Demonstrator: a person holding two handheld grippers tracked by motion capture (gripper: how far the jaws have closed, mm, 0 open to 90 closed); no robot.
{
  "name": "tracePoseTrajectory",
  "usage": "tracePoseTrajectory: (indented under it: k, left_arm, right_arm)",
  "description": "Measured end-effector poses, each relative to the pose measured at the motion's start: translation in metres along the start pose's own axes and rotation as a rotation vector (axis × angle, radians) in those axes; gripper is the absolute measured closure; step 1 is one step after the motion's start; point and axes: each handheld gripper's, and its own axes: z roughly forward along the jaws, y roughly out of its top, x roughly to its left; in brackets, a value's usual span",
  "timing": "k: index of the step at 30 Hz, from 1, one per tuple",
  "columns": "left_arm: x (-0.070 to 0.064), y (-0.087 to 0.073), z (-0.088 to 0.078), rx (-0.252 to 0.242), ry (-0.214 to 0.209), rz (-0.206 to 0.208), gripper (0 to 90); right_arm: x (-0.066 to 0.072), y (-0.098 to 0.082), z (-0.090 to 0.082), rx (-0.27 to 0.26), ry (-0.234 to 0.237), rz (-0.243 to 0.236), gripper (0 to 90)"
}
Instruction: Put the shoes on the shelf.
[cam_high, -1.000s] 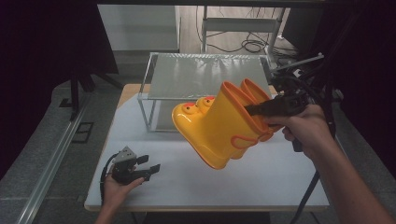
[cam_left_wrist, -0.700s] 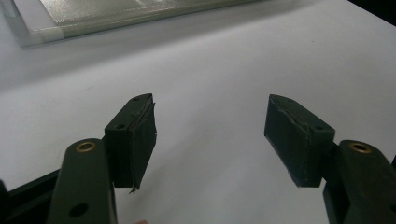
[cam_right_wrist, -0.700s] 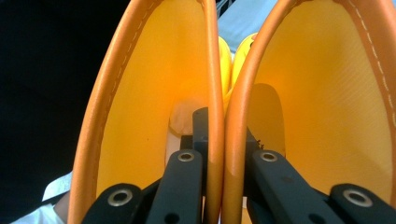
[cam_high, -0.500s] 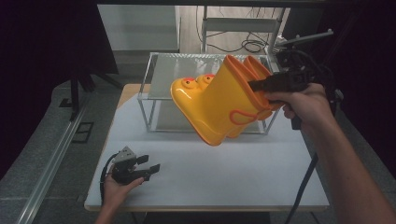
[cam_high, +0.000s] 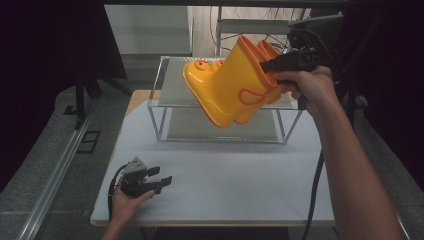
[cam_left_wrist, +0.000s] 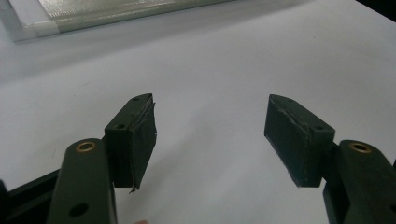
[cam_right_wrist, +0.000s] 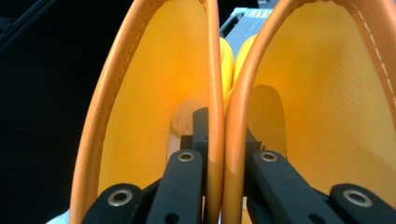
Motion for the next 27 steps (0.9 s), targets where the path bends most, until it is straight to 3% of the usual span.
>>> tracePoseTrajectory:
  k: [6,15,27]
  left_arm:
    - [0.0,0.0,-0.002,-0.009,0.005,-0.004,33.8]
    - [0.001,0.0,-0.004,-0.017,-0.003,-0.003,33.8]
    - [0.001,0.0,-0.004,-0.015,-0.003,-0.003,33.8]
  right_arm:
    - [-0.011,0.015,0.017,-0.007,-0.02,0.032,85.7]
    - [-0.021,0.038,0.025,-0.031,-0.044,0.069,85.7]
    - [-0.044,0.051,0.039,-0.054,-0.099,0.13,85.6]
